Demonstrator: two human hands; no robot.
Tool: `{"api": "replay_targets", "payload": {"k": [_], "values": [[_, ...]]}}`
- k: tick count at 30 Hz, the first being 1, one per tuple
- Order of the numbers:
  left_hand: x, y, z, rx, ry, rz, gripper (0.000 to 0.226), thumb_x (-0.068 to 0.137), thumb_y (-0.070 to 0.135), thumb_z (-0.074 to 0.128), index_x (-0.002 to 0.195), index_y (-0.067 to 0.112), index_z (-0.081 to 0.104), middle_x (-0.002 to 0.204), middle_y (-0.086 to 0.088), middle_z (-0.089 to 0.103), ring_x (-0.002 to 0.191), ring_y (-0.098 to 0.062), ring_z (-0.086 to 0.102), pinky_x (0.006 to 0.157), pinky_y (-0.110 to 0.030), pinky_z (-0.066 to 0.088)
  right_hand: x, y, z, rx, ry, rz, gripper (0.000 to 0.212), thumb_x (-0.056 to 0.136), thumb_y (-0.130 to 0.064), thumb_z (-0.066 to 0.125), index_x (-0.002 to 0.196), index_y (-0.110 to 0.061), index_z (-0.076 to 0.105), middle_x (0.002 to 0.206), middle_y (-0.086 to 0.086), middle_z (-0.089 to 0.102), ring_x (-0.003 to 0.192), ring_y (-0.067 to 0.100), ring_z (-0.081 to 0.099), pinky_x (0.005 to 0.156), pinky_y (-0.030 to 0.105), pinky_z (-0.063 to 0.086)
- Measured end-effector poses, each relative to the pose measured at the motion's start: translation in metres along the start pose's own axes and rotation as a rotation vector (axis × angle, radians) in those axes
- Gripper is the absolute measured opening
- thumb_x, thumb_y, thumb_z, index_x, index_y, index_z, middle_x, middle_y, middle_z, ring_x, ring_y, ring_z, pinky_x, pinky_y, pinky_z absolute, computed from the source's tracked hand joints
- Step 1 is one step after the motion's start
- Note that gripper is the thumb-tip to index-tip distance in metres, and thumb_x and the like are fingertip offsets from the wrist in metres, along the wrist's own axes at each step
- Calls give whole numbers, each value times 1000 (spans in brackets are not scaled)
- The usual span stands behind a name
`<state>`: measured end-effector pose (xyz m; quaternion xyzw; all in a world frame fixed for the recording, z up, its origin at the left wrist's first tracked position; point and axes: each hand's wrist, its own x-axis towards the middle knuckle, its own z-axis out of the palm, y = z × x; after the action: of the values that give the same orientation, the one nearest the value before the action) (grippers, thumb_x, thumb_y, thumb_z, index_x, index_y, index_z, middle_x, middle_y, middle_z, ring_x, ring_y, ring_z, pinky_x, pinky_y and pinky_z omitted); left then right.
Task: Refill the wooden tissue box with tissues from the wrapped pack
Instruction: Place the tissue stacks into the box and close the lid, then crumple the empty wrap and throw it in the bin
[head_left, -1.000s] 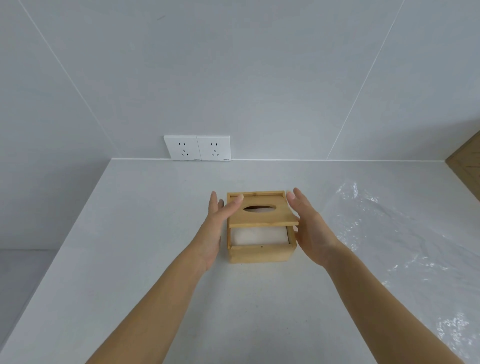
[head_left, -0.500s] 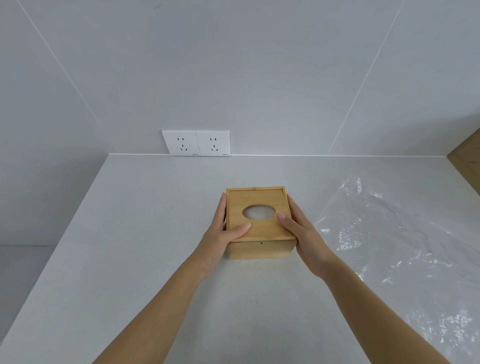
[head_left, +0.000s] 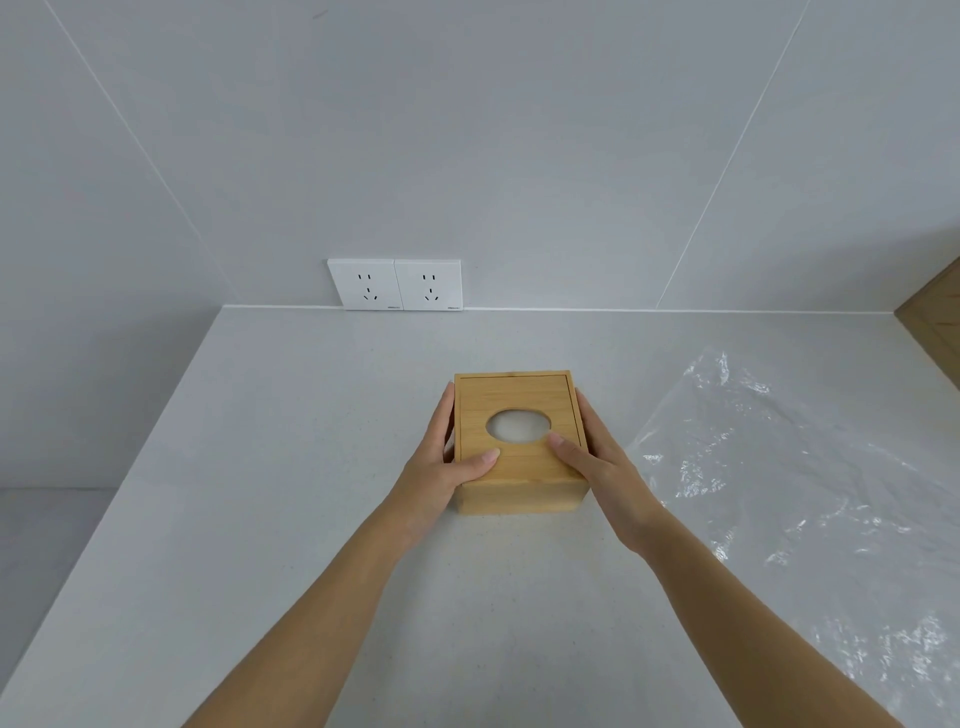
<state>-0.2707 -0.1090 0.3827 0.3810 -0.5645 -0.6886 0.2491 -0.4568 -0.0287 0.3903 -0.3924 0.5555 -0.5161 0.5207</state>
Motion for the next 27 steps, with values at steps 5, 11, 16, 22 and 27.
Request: {"api": "replay_targets", "payload": {"k": [5,11,16,22,27], "values": [[-2,15,-6,193,-54,-63,91,82,31,69,144,47,5,143,25,33,125,11,38,81,-4,42,0,-11,-3,-73,-8,69,45,90,-27,60,131,-39,46,124,-12,62,114,8,58,93,28,48],[-3,60,-14,868,-133,-222,94,81,56,59,147,35,-5,151,9,30,134,-12,35,98,-27,32,1,-43,-21,-235,-19,263,38,88,-24,62,125,-21,56,113,0,68,109,17,61,102,37,44],[-6,94,15,1164,251,73,56,91,49,46,140,25,34,142,4,44,128,-17,42,96,-34,36,-14,-72,-41,-374,137,94,48,86,-34,64,130,-21,50,108,-5,64,101,14,61,84,27,50],[-8,88,91,1159,61,464,64,92,45,47,147,30,18,157,7,14,143,-9,11,112,-25,12,-45,-65,-90,-983,362,-173,82,83,-54,56,149,-30,13,155,0,26,143,16,19,113,38,15],[2,43,163,1286,-185,514,77,87,65,35,147,36,-5,158,7,-12,143,-10,-17,115,-30,-11,-72,-37,-137,-1229,345,-57,93,71,-77,32,147,-38,-6,159,6,4,147,20,2,116,40,1]]}}
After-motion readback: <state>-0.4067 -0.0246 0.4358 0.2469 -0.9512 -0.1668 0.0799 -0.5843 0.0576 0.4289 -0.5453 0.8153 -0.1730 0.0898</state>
